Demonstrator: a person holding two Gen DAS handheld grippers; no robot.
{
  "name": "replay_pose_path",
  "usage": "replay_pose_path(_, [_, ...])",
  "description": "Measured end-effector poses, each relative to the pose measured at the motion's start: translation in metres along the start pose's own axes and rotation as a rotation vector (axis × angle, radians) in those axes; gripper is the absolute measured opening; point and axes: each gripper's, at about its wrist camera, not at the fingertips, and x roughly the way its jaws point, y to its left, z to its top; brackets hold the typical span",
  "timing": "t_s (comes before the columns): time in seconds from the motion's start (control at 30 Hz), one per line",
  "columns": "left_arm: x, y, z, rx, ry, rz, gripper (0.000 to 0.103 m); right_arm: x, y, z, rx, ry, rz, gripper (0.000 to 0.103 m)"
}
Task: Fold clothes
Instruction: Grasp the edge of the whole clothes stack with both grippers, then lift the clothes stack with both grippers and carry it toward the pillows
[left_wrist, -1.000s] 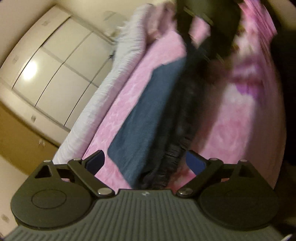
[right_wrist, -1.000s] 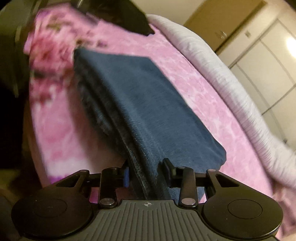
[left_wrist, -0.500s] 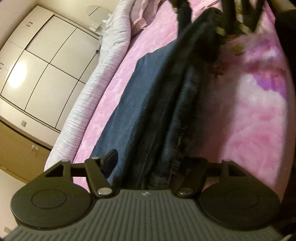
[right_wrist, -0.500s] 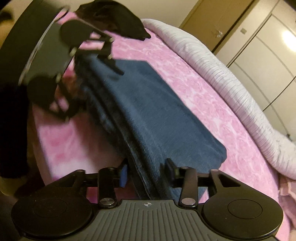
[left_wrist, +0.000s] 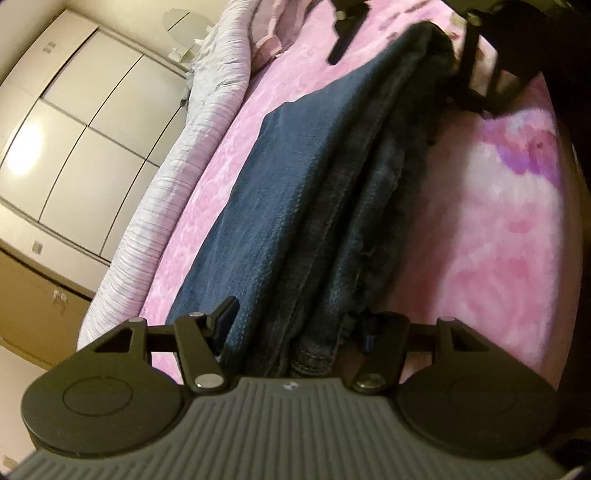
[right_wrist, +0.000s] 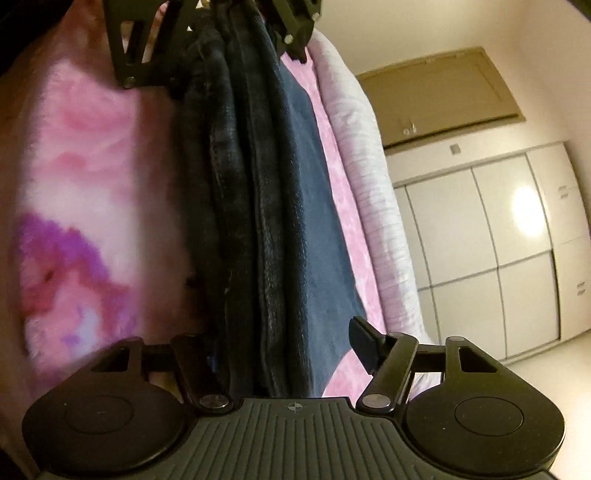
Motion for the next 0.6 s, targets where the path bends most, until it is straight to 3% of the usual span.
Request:
replay_pose_path(0.03, [0.000,-0.002,0.001,0.010,0.004,0.001,0.059,0.000,0.000,-0.001,0.005,-0.007,0.021,0.040])
replay_pose_path(0.07, [0.000,-0.003,0.003,0.018,0.010,0.000,0.059,-0.001,0.000,-0.002,0.012,-0.013,0.038,0.035])
replay_pose_path(0.27, [-0.003,-0.009,0.008,0.126,0.046,-0.036,0.039,-0.005,-0.025,-0.011,0.117,-0.063,0.125,0.031])
replay_pose_path(0.43, [-0.002,0.011,0.014,0.153,0.053,-0.103,0.035,-0.011,-0.053,-0.017,0.134,-0.135,0.196,0.029])
replay_pose_path(0.6, [-0.002,0.050,0.029,0.138,0.082,-0.179,0.033,-0.019,-0.101,-0.006,0.175,-0.121,0.291,0.029])
